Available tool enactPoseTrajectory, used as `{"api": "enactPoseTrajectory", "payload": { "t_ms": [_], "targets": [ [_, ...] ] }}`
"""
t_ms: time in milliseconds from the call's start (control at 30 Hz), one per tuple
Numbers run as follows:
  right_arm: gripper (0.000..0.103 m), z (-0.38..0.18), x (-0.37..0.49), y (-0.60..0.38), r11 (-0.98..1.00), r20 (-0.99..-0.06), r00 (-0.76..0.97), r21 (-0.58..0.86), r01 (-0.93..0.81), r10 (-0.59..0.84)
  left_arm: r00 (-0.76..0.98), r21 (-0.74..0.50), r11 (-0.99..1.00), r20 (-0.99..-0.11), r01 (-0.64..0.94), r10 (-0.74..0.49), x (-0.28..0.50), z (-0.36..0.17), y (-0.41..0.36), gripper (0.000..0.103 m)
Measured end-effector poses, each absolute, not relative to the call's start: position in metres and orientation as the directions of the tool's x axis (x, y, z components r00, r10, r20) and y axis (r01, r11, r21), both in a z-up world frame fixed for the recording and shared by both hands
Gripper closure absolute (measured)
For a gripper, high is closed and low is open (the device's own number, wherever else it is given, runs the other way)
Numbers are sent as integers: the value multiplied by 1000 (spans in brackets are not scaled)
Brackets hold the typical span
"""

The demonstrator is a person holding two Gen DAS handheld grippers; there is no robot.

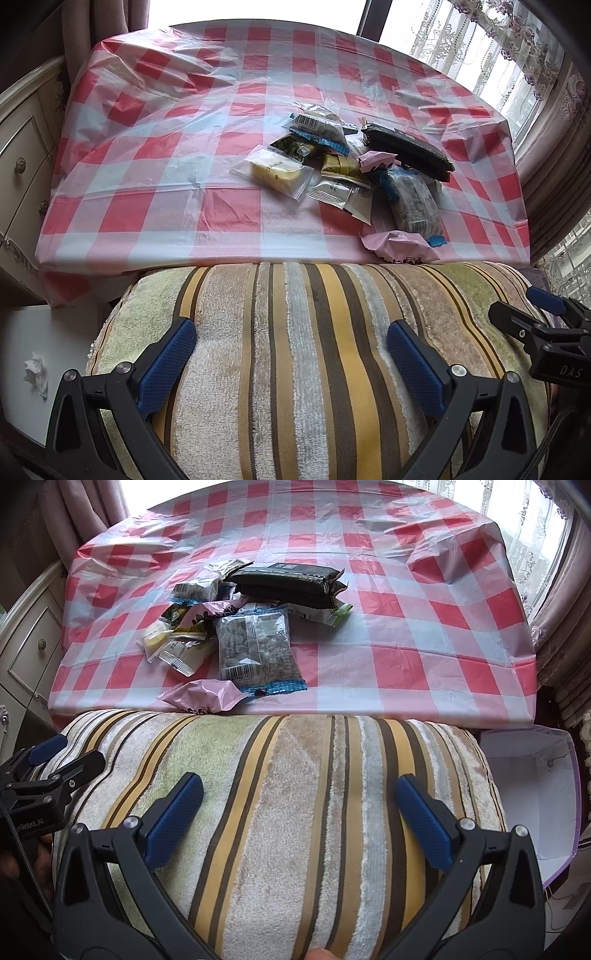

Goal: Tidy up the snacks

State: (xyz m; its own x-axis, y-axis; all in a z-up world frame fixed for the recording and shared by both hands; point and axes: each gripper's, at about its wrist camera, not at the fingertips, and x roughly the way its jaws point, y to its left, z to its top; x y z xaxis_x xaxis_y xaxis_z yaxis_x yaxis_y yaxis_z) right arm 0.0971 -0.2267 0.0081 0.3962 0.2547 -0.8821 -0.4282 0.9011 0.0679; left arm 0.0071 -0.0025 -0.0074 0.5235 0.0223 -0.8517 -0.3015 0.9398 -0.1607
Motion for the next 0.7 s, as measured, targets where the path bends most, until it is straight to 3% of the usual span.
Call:
{"api": "enactPoseTrajectory", "payload": {
  "t_ms": [700],
  "targets": [
    [0,8,96,-228,901,-881,396,72,-428,259,525,-165,939,-851,-302,19,8,-7,-2,0]
  ]
}}
